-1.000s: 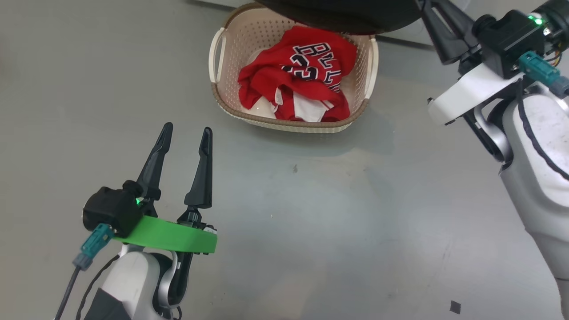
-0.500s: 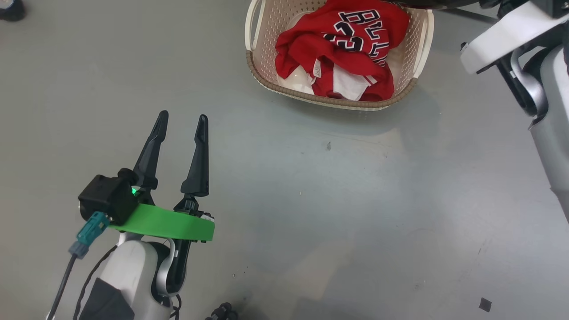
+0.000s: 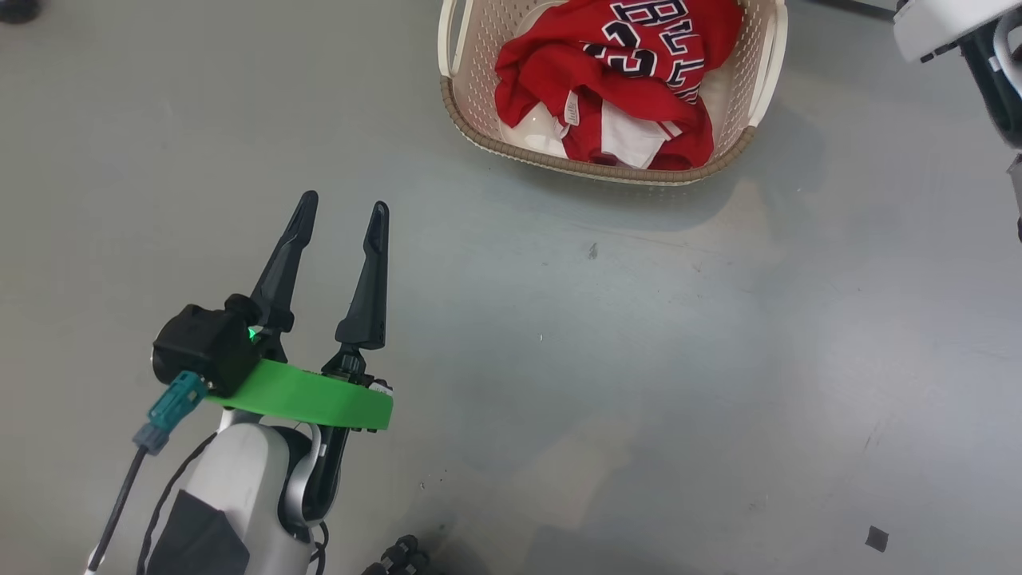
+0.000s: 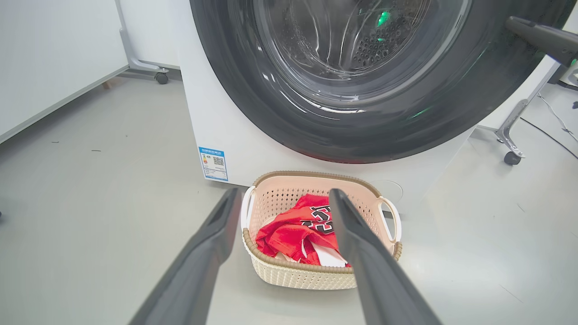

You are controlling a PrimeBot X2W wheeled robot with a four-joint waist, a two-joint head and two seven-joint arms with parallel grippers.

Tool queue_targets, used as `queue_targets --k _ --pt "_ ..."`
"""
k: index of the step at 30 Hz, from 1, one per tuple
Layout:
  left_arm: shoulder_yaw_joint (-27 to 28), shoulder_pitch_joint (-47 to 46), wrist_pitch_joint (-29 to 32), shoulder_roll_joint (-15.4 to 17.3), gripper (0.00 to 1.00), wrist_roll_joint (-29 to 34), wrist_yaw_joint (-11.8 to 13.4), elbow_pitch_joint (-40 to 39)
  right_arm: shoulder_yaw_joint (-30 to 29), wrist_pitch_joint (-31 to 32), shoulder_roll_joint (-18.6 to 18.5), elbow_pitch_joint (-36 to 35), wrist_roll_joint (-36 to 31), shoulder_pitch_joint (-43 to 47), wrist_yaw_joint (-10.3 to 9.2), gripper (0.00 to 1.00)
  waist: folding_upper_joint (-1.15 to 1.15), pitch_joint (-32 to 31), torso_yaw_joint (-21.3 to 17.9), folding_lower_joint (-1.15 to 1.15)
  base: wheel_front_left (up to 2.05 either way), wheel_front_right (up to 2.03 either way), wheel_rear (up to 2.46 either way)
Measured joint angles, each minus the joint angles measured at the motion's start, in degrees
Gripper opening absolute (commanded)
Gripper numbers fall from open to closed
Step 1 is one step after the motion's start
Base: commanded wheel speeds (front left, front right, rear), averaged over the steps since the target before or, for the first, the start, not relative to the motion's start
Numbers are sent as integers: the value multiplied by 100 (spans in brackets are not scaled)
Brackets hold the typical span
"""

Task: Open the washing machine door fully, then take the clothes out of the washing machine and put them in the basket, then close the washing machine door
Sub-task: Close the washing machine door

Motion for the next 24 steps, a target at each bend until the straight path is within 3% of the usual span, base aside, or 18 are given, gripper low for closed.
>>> queue_targets --k 11,24 --pt "1 -70 0 -43 100 0 -93 29 -260 73 -229 374 -7 -811 -99 0 0 196 61 0 0 0 0" --pt "35 -186 0 -81 100 0 -145 19 -254 155 -218 749 -42 -1366 -143 0 0 366 148 0 0 0 0"
